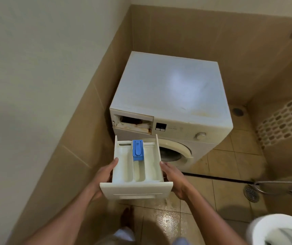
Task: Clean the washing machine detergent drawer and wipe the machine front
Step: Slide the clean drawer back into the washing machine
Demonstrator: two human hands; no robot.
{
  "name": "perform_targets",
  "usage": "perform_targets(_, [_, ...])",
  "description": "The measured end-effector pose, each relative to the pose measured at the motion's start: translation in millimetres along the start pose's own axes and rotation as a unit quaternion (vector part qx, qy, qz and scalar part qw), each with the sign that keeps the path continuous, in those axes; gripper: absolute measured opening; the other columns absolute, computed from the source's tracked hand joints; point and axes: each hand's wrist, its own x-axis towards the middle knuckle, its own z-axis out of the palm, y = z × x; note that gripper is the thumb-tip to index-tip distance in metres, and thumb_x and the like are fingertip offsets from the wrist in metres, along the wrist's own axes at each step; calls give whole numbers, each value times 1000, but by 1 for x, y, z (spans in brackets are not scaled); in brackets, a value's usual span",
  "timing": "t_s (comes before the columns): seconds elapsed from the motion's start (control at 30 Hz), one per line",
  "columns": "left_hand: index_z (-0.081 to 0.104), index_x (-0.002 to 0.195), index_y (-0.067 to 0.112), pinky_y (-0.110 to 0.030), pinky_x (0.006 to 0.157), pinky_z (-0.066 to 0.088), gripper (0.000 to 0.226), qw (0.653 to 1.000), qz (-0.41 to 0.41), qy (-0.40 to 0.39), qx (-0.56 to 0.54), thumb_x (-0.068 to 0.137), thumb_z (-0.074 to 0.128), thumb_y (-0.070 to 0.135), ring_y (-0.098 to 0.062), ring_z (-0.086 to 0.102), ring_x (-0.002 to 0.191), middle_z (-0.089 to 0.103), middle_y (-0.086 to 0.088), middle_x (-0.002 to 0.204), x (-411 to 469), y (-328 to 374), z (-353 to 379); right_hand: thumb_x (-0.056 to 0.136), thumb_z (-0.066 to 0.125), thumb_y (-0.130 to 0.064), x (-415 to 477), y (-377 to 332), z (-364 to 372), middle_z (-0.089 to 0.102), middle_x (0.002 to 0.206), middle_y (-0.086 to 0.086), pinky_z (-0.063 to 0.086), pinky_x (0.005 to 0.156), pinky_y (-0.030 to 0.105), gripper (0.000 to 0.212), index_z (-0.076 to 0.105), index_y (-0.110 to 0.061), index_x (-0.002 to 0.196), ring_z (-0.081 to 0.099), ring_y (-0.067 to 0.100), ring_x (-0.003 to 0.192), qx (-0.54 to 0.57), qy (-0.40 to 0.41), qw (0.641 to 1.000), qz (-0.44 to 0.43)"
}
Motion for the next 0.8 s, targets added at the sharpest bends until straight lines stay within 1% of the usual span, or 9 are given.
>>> perform_targets(0.13, [69, 124, 18, -45, 88, 58, 51, 999, -9, -3, 35, 90, 61, 55, -29, 74, 105, 76, -10, 115, 29, 34, -19, 105, 44, -42, 33, -18, 23, 64, 132, -1, 61, 79, 36, 43, 52, -23, 143, 65, 16, 112, 19, 5, 1000, 7])
perform_targets(0.23, [70, 123, 19, -41, 82, 59, 49, 999, -22, 1, 42, 92, 60, 56, -27, 75, 102, 77, -8, 114, 48, 52, -29, 104, 45, -45, 62, -25, 29, 55, 146, 3, 55, 97, 45, 52, 46, -20, 150, 56, 24, 128, 28, 13, 999, 26])
perform_targets(0.3, [70, 123, 18, -40, 79, 60, 48, 998, -32, 9, 48, 94, 59, 54, -26, 76, 100, 78, -8, 112, 59, 61, -34, 104, 45, -45, 75, -27, 31, 55, 146, 5, 50, 104, 48, 52, 48, -18, 148, 53, 26, 131, 29, 18, 999, 37])
perform_targets(0.4, [68, 125, 17, -46, 88, 59, 50, 996, -41, 15, 73, 94, 58, 55, -28, 74, 104, 78, -8, 112, 78, 73, -37, 106, 42, -44, 94, -29, 36, 60, 140, 2, 54, 92, 37, 47, 53, -19, 144, 58, 22, 125, 26, 22, 999, 33])
perform_targets(0.47, [67, 126, 17, -50, 93, 58, 52, 995, -48, 25, 81, 92, 59, 56, -31, 72, 107, 77, -9, 114, 85, 78, -38, 106, 40, -43, 101, -31, 37, 64, 134, 1, 54, 80, 28, 45, 56, -20, 141, 62, 17, 117, 23, 23, 999, 31])
perform_targets(0.53, [66, 127, 17, -52, 97, 55, 53, 995, -53, 35, 83, 92, 60, 56, -31, 70, 110, 77, -9, 115, 92, 84, -39, 106, 40, -43, 108, -35, 37, 65, 131, -2, 51, 74, 23, 44, 56, -20, 140, 62, 11, 112, 16, 29, 999, 28])
perform_targets(0.6, [66, 128, 18, -54, 99, 54, 54, 994, -59, 39, 88, 90, 61, 56, -31, 69, 113, 76, -9, 116, 100, 92, -39, 106, 42, -43, 116, -39, 38, 65, 127, -6, 50, 76, 21, 44, 56, -20, 141, 61, 6, 108, 14, 35, 999, 28])
perform_targets(0.7, [66, 129, 20, -56, 99, 53, 55, 993, -66, 28, 95, 89, 61, 58, -33, 67, 116, 75, -9, 118, 108, 103, -39, 105, 45, -42, 126, -39, 37, 60, 138, -2, 47, 91, 26, 48, 53, -16, 144, 57, 10, 116, 27, 47, 998, 27])
perform_targets(0.8, [65, 130, 20, -55, 100, 53, 53, 993, -74, 12, 92, 91, 60, 56, -35, 67, 116, 74, -11, 121, 115, 110, -43, 106, 44, -37, 134, -35, 38, 67, 127, -8, 50, 78, 14, 42, 55, -16, 140, 63, -3, 101, 27, 44, 999, 18])
